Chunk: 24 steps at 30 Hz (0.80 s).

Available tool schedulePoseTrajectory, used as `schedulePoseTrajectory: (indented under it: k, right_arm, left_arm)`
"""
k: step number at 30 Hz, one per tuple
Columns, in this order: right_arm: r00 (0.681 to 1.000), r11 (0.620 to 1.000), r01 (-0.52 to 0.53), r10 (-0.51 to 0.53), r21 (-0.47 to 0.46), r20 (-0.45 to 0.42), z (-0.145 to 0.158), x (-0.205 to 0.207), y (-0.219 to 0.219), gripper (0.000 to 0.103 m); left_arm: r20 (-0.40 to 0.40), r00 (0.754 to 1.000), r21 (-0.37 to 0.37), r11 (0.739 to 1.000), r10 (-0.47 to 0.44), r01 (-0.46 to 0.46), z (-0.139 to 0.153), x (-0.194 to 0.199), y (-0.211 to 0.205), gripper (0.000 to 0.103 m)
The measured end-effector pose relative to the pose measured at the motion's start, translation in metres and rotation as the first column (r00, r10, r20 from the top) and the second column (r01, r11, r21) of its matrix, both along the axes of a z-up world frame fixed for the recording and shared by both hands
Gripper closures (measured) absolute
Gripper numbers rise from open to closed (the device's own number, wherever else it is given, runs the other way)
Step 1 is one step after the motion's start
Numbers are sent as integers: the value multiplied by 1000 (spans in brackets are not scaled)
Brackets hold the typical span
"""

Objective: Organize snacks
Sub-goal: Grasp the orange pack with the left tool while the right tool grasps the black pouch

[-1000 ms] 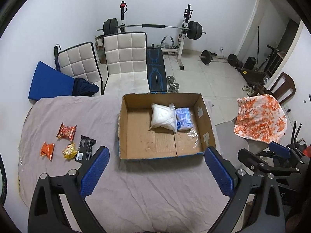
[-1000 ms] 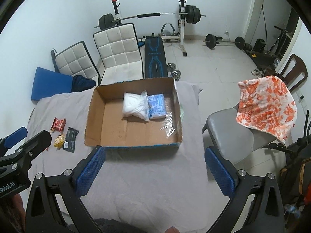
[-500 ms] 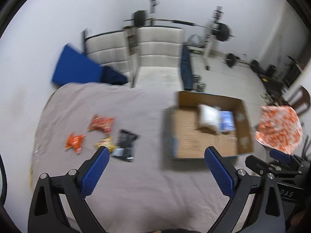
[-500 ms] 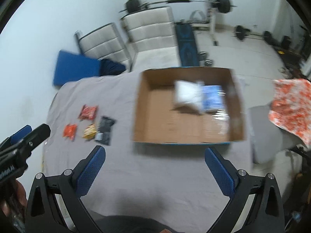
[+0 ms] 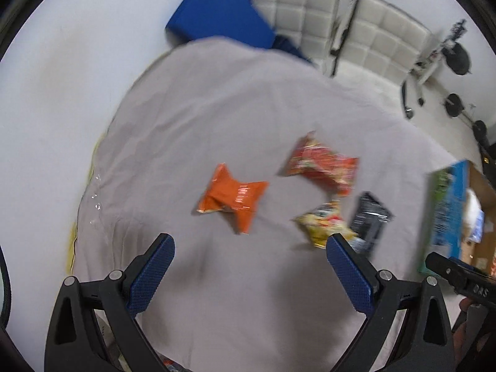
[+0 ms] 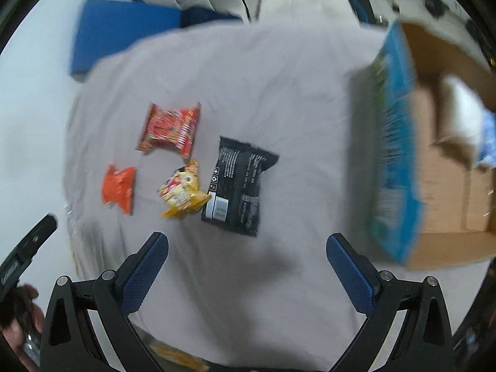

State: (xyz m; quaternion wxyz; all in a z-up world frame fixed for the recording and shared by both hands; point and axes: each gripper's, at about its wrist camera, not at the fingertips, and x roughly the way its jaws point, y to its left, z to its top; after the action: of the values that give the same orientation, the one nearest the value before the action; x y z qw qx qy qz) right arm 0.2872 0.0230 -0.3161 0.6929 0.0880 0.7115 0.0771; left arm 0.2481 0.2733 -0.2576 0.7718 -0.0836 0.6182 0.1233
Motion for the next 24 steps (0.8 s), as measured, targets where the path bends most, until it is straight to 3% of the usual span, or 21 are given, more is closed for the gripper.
schedulePoseTrajectory:
  k: [5,8,11,13,17,21,24]
  right_arm:
    - [989,996,85,-89,-40,-116,-81,23,26,1]
    - [977,990,140,-143,-30,-161,-110,28,35,4]
    - [967,983,177,-181,-41,-180,-131,32,42,20]
    - [961,980,191,-200,-60,-191,-141,33,46,26]
    - [975,988,100,-120,-117,-185,-141,37,60,40]
    - [971,980,-79,34,-185,-237,-144,39,69,41]
    - [964,967,-140,84,-211,-253,-145,41,70,41]
  left_arm:
    - [-101,995,-45,999,9,-14,-57,22,38,3]
    - [-144,990,-65,998,-10,1,-79,36,50,3]
    - [-183,982,-79,996,-41,26,-98,48,54,3]
    - [-206,976,-84,995,-63,47,-110,56,55,3]
    - [-246,962,-85,991,-122,104,-133,71,50,3]
    - [-278,942,-106,981,-187,164,-150,78,41,3]
    - [-298,934,-130,978,-195,163,-163,80,40,3]
